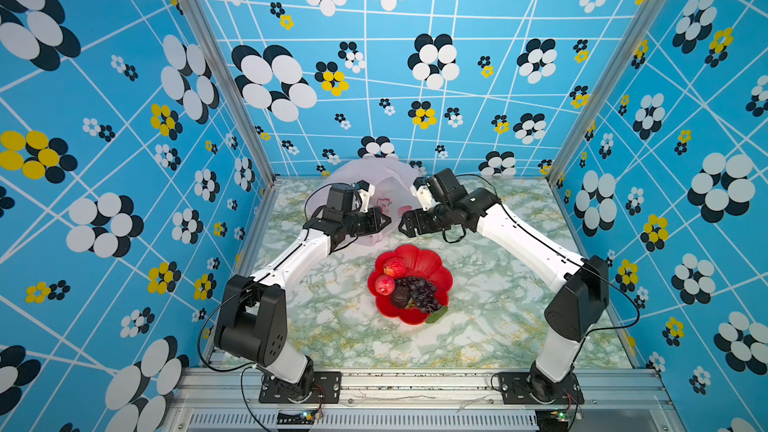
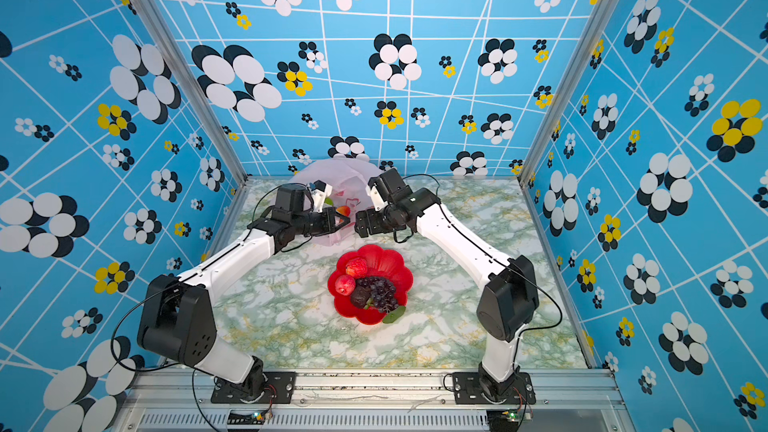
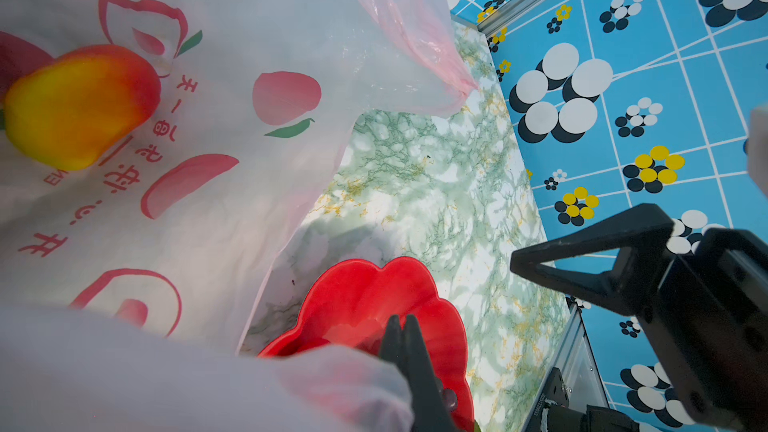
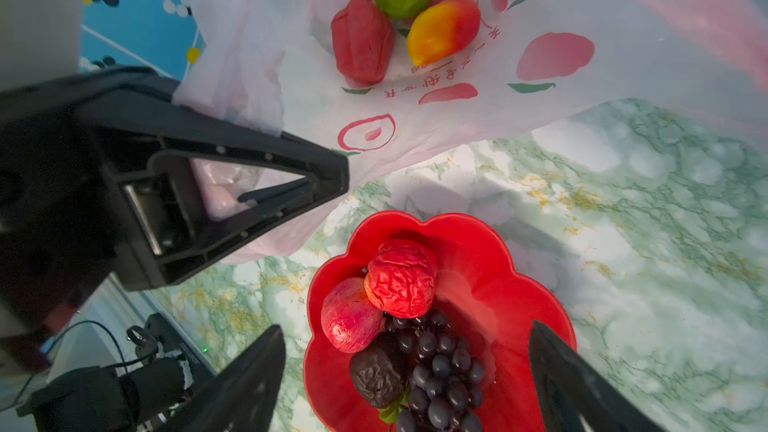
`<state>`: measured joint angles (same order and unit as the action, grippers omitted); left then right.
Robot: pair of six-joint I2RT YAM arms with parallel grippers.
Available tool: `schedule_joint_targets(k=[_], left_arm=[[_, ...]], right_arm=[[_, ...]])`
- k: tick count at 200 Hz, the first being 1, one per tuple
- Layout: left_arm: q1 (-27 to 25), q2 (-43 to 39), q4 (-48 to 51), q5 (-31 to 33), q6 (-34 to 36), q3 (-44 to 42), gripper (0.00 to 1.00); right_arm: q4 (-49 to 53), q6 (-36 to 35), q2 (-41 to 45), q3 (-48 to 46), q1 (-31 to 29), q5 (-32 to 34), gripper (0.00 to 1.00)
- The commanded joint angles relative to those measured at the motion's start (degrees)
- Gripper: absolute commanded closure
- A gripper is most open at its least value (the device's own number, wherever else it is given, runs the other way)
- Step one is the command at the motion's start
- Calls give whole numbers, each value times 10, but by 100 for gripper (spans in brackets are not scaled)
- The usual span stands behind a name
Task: Place the fruits into the plastic bag
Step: 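Lower the right gripper onto the wrinkled red apple on the plate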
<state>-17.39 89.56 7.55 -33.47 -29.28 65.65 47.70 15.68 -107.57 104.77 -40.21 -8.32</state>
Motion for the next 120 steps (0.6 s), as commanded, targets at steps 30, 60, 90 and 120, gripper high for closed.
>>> schedule_joint_targets(k=[30,60,90,120], left_arm=[[-2,-8,14,8,12,12,100],[-1,-5,24,10,12,17,100],[-1,-3,24,8,10,17,100],[-1,0,27,7,10,20,100]], right_arm=[[135,-52,-73,72,-21,59,4],[158,-58,-88,74,-23,70,4],[125,-38,-82,30,-24,51,4],[42,9,-68,-27,-26,-7,4]])
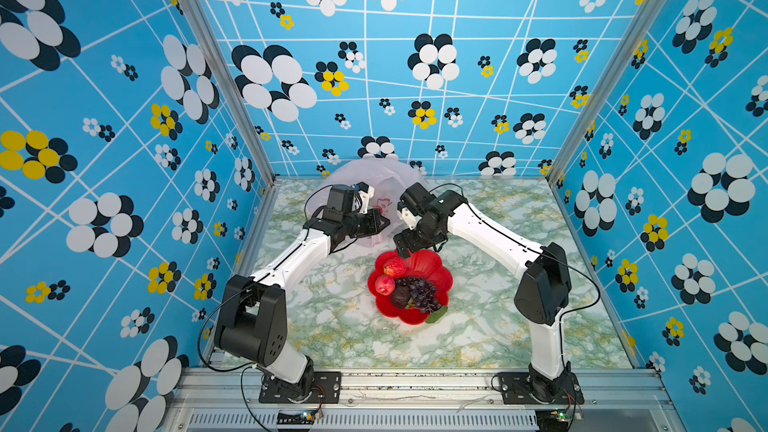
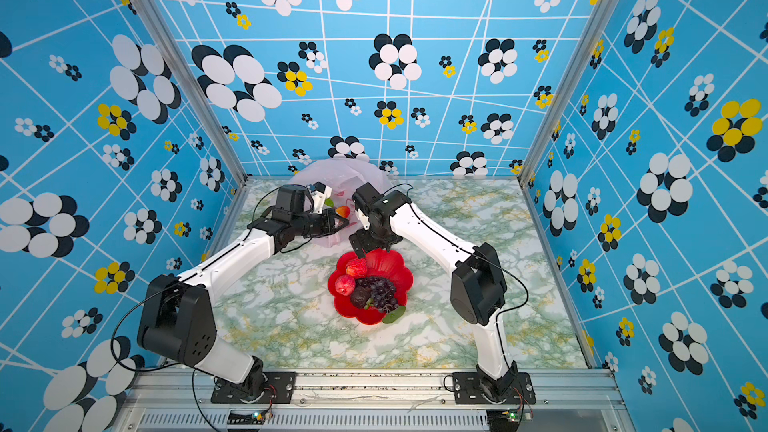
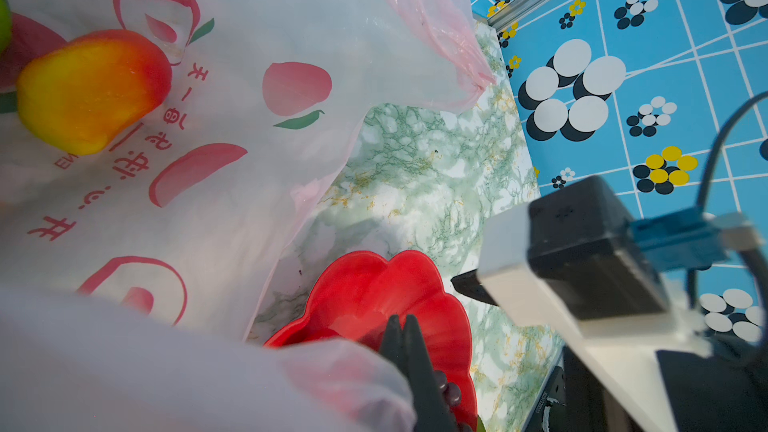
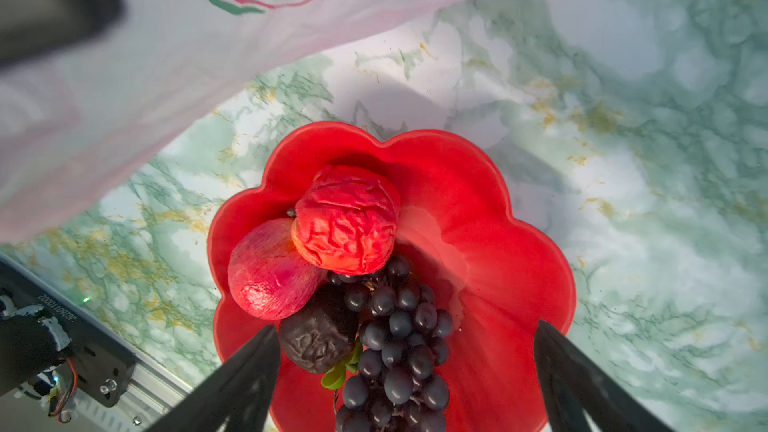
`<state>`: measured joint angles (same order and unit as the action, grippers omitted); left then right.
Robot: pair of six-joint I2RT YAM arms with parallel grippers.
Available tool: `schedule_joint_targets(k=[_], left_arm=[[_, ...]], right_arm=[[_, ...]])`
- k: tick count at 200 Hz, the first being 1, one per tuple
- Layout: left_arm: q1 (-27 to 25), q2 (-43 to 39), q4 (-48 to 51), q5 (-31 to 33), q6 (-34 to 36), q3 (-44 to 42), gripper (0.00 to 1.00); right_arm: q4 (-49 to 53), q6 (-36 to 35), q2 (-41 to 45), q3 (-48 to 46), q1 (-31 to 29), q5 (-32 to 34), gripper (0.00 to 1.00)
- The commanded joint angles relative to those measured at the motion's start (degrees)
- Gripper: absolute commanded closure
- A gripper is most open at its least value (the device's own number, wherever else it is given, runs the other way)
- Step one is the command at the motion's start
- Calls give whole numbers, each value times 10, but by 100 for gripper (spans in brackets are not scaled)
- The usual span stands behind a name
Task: Place the fruits into the plastic bag
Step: 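Lower the right gripper onto the wrinkled red apple on the plate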
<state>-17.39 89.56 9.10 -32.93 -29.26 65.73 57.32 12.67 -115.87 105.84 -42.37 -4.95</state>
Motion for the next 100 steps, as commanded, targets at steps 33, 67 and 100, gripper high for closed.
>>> schedule_joint_targets(k=[33,67,100], left_arm=[[-2,-1,13,2,10,18,100],[-2,-5,17,6,12,19,100],[-2,-4,18,6,11,20,100]], right_arm=[[-109,81,5,-55,-4,-73,6],[-125,102,-14,-56,-4,-89,7],[-140,116,-26,-66,-4,-103,7]])
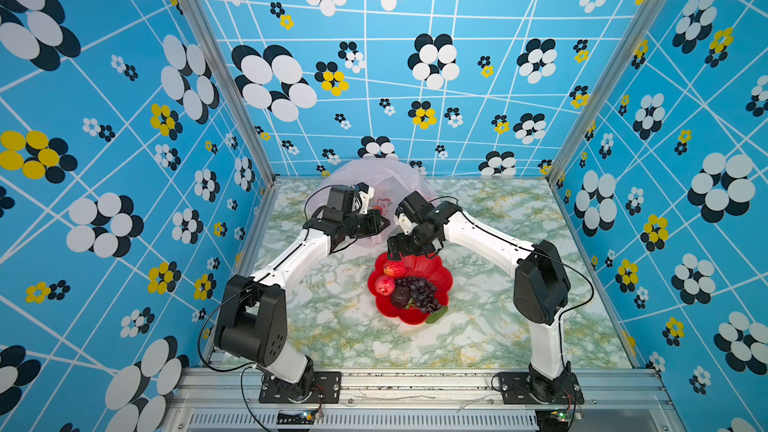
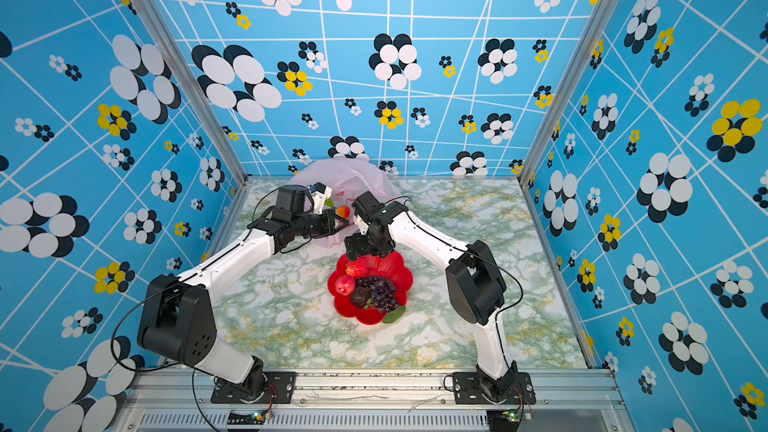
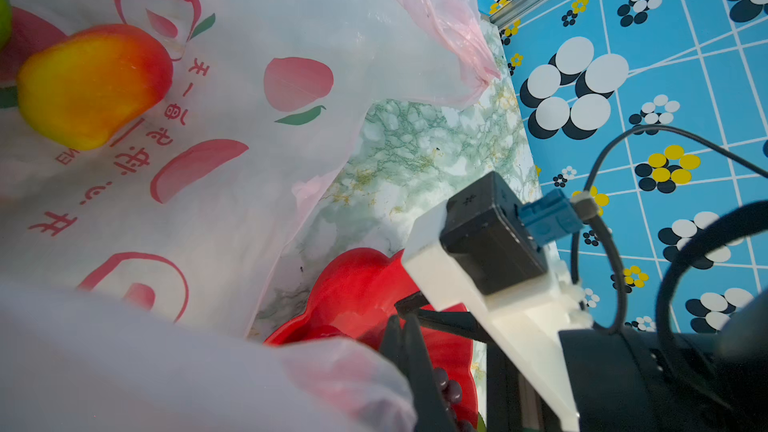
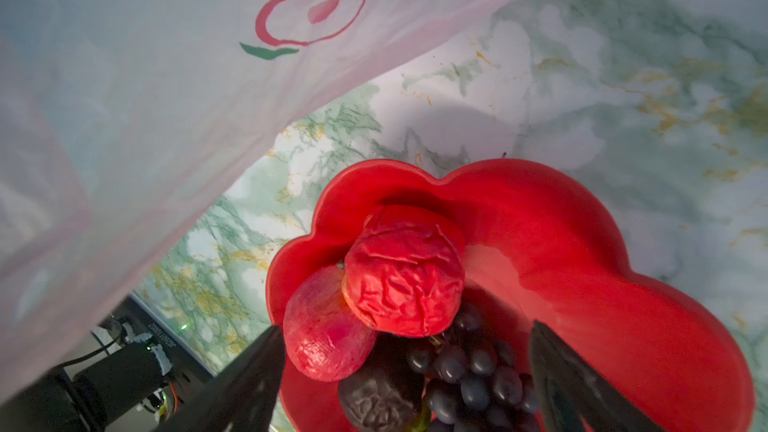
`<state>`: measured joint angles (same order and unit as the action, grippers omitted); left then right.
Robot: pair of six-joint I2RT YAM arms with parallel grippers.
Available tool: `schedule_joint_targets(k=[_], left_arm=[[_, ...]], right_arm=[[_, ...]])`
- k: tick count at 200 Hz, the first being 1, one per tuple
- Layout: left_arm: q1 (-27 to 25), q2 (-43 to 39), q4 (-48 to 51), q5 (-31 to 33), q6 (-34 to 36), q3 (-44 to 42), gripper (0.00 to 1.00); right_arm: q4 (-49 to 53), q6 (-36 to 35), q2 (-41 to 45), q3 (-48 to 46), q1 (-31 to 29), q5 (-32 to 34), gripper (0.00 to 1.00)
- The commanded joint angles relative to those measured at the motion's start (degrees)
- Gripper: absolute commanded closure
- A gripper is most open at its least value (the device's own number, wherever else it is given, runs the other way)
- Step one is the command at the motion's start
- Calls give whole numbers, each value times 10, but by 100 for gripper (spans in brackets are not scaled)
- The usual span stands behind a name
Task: Place the fruits into the plastic bag
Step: 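Close the right gripper on the wrinkled red apple and lift it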
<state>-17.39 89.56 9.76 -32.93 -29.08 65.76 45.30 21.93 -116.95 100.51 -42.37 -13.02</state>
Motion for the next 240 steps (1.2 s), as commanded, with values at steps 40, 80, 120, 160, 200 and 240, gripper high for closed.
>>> schedule_joint_targets(k=[40,80,120,160,200,240], left_arm=[[-2,-1,11,7,10,20,100],[-1,2,12,6,9,20,100],[-2,2,12,6,9,21,100],[-2,1,13,7,9,21,100],[-1,0,13,6,9,22,100],[-2,3,15,5,8,23,100]], right_arm=[[-27,28,-29,-14,-5,-27,7],[-35,34,-42,-17,-5,-31,7],[-43,41,-52,-20,-5,-33,8],[-44,44,-63,-21,-8,-31,8],[-44,48,-71,-21,-10,-27,10],[-42,48,-74,-19,-11,-21,11]])
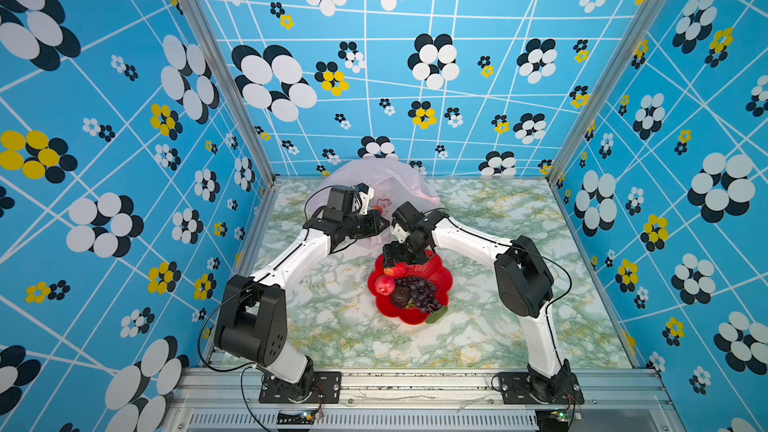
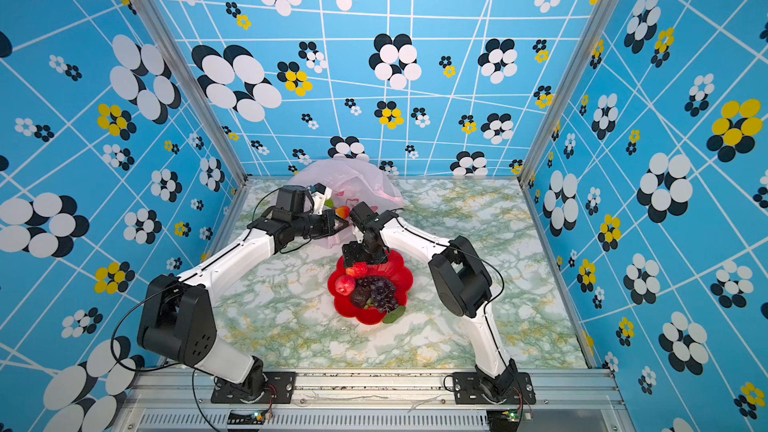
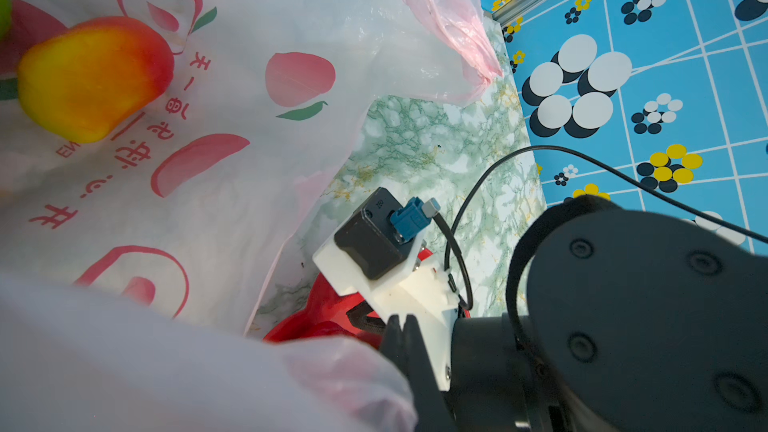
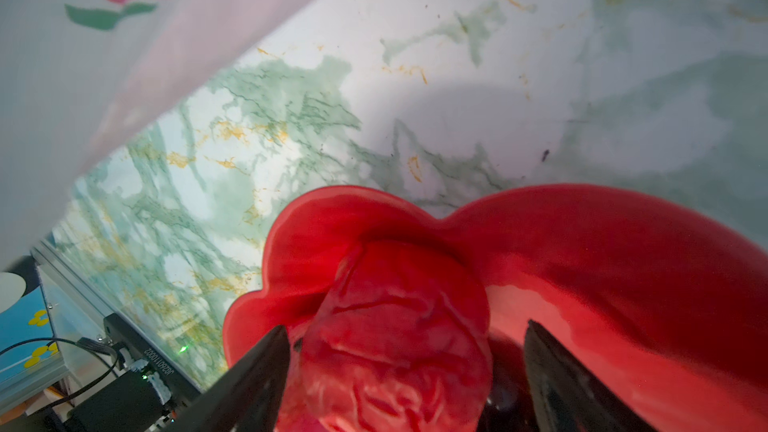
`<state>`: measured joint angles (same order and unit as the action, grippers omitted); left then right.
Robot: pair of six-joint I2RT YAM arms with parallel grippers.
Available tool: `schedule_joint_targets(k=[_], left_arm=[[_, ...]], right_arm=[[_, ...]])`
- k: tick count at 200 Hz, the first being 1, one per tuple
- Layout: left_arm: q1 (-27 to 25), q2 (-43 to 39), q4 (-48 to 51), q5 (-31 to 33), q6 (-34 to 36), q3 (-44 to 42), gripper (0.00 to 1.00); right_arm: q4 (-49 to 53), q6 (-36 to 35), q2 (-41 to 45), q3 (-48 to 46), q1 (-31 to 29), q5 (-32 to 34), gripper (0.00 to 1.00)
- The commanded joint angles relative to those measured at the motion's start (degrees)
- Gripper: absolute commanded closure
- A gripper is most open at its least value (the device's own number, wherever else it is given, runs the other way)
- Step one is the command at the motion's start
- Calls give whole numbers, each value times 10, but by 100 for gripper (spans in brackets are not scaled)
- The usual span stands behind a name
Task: Place the fruits into the plastic bag
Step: 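Close the right gripper on the wrinkled red apple and lift it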
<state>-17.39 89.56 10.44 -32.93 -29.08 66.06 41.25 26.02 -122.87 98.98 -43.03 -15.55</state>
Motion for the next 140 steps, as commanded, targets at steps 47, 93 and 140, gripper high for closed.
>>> schedule_joint_targets(k=[47,93,140], left_arm=[[-1,3,9,6,9,19,100],[-2,6,9,6,8,19,100],[-2,7,10,6,7,20,100]], right_arm=[[-2,8,-31,-7,-5,10,10],[-12,13,-22,-15,-5,24,21],[-57,24,32,-41,-5,44,33]])
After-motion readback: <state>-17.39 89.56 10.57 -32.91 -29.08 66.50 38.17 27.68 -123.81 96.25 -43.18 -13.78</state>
